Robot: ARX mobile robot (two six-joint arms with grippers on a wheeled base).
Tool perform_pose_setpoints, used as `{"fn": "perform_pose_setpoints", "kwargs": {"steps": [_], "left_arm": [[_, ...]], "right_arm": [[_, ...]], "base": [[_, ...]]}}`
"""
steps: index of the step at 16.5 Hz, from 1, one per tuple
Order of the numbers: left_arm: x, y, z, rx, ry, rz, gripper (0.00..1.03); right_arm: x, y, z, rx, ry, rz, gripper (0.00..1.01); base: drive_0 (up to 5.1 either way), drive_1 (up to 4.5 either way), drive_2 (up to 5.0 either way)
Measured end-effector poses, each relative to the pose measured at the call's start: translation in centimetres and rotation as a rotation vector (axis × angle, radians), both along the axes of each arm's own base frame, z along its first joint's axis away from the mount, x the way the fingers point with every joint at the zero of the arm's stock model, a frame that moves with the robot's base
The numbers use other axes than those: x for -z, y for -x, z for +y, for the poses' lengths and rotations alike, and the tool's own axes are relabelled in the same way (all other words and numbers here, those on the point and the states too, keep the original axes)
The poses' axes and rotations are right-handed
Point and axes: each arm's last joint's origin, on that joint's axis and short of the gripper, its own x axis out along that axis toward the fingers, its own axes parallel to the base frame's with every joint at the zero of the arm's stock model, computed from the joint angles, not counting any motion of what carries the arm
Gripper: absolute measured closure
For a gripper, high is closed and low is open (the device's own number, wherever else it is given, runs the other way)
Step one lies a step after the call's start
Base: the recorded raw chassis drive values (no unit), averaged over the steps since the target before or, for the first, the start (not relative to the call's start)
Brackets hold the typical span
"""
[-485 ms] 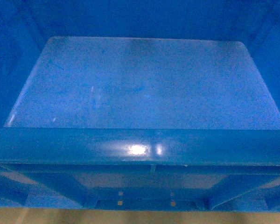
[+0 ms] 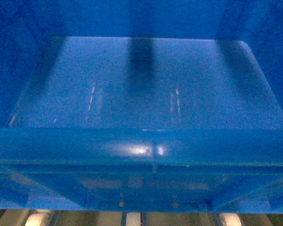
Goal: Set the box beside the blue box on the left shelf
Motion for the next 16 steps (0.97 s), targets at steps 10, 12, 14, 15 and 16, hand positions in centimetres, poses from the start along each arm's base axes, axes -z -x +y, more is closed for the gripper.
{"fn": "perform_pose_setpoints", "kwargs": {"steps": [10,12,14,15,16], "left_arm": [[0.08,-0.06,-0.02,0.0,-0.002,0.005,0.94],[0.08,-0.06,-0.02,0.0,-0.002,0.005,0.94],[0.08,-0.06,-0.02,0.0,-0.002,0.005,0.94],[0.08,-0.06,-0.02,0.0,-0.002,0.005,0.94],[0.08,-0.05,-0.02,0.0,-0.002,0.005,0.94]], "right_arm": [[0.13,-0.08,0.03,0.0,0.001,0.008,0.93],[0.13,-0.08,0.03,0.0,0.001,0.008,0.93],[0.13,-0.08,0.03,0.0,0.001,0.008,0.93],[0.13,-0.08,0.03,0.0,0.001,0.008,0.93],[0.13,-0.08,0.03,0.0,0.001,0.008,0.93]], "base": [[0.0,4.25,-4.3],[0.0,2.13,-2.1],[0.0,0.0,0.0],[0.0,0.0,0.0],[0.0,0.0,0.0]]}}
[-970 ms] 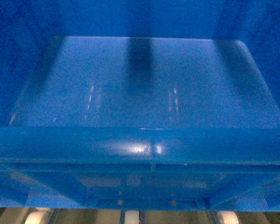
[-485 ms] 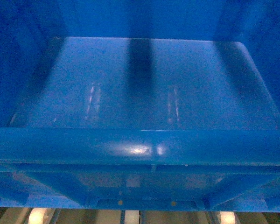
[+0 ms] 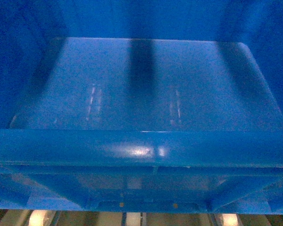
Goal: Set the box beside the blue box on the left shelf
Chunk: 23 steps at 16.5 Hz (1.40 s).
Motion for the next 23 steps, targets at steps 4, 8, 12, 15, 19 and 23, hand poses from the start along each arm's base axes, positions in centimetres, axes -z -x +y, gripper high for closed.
{"fn": "perform_pose_setpoints", "kwargs": {"steps": [4,8,12,15,19,23], "left_arm": [[0.0,-0.01,0.0,0.0,0.0,0.0,0.94],[0.0,-0.01,0.0,0.0,0.0,0.0,0.94],[0.0,-0.01,0.0,0.0,0.0,0.0,0.94],[0.0,-0.01,0.0,0.0,0.0,0.0,0.94],[0.0,0.0,0.0,0.0,0.0,0.0,0.94],[0.01,0.0,0.0,0.0,-0.001,0.0,0.94]], "right_arm": [[0.0,0.0,0.0,0.0,0.0,0.0,0.93],[0.0,0.0,0.0,0.0,0.0,0.0,0.93],[0.0,0.0,0.0,0.0,0.0,0.0,0.93],[0.0,0.0,0.0,0.0,0.0,0.0,0.93],[0.0,0.0,0.0,0.0,0.0,0.0,0.93],[0.0,0.0,0.0,0.0,0.0,0.0,0.93]], "base": [[0.0,0.0,0.0],[0.0,0.0,0.0],[0.0,0.0,0.0],[0.0,0.0,0.0],[0.0,0.0,0.0],[0.0,0.0,0.0]]}}
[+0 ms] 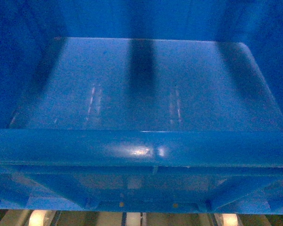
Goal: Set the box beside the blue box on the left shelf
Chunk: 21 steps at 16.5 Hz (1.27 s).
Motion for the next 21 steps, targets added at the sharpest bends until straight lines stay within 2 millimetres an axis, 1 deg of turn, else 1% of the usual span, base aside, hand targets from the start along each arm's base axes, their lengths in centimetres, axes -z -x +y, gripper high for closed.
{"fn": "perform_pose_setpoints", "kwargs": {"steps": [4,6,8,9,11,12,13,16,18,21], "left_arm": [[0.0,0.0,0.0,0.0,0.001,-0.001,0.94],[-0.1,0.1,-0.2,-0.106,-0.04,-0.013,0.94],[-0.7,-0.2,0.3,-0.16,-0.069,-0.03,0.94],[0.0,-1.1,1.3,-0.182,-0.097,0.055,0.94],[1.5,-2.0,2.0,-0.191,-0.114,0.154,0.94],[2.0,-2.5,2.2,-0.186,-0.115,0.18,0.94],[2.3,-2.9,2.1,-0.177,-0.117,0.189,0.94],[3.5,-3.9,1.2,-0.14,-0.108,0.224,0.94],[4.5,-4.4,0.8,-0.127,-0.103,0.262,0.94],[5.8,-5.5,0.7,-0.121,-0.113,0.291,0.94]], "right_arm": [[-0.1,-0.1,0.0,0.011,0.005,-0.023,0.93],[0.8,-0.2,0.8,0.053,0.053,-0.132,0.92],[0.8,-0.8,1.3,0.039,0.049,-0.146,0.92],[1.3,-2.3,2.4,-0.01,0.039,-0.033,0.92],[2.9,-3.2,3.0,-0.042,0.027,0.071,0.92],[3.7,-3.6,3.1,-0.035,0.018,0.108,0.92],[4.2,-4.0,2.9,-0.028,0.007,0.137,0.92],[4.7,-5.3,1.8,0.01,0.006,0.203,0.92],[5.5,-5.6,1.1,0.016,0.004,0.254,0.92],[6.5,-6.0,1.0,0.006,-0.018,0.31,0.93]], "base": [[0.0,0.0,0.0],[0.0,0.0,0.0],[0.0,0.0,0.0],[0.0,0.0,0.0],[0.0,0.0,0.0],[0.0,0.0,0.0],[0.0,0.0,0.0],[0.0,0.0,0.0],[0.0,0.0,0.0],[0.0,0.0,0.0]]}}
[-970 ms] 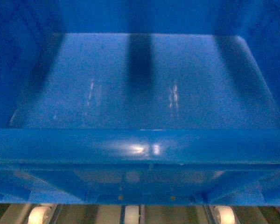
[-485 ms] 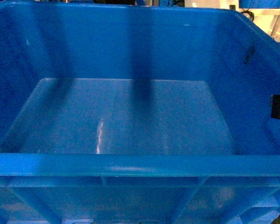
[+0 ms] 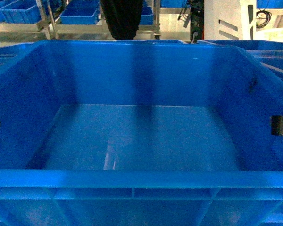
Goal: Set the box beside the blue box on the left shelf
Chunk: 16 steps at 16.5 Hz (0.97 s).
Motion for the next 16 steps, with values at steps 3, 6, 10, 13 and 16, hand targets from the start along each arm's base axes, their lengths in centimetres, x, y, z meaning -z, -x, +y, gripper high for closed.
{"fn": "perform_pose_setpoints", "kwargs": {"steps": [3,6,10,13,16], "left_arm": [[0.4,-0.9,0.1,-0.003,0.0,0.022,0.94],[0.1,-1.2,-0.2,-0.024,-0.019,-0.02,0.71],[-3.1,-0.6,-0.4,0.002,0.056,-0.24,0.34],[-4.7,0.0,-0.7,0.016,0.083,-0.347,0.03],[-4.0,1.0,0.1,0.094,0.09,-0.351,0.23]], "right_arm": [[0.1,-0.3,0.1,-0.002,0.003,0.032,0.93],[0.0,-0.3,0.0,0.018,0.037,-0.022,0.74],[-3.1,0.1,0.2,0.019,0.008,-0.324,0.38],[-3.5,0.3,0.2,0.027,0.05,-0.36,0.02],[-2.5,1.5,-0.9,-0.018,0.044,-0.539,0.25]], "base": [[0.0,0.0,0.0],[0.0,0.0,0.0],[0.0,0.0,0.0],[0.0,0.0,0.0],[0.0,0.0,0.0]]}}
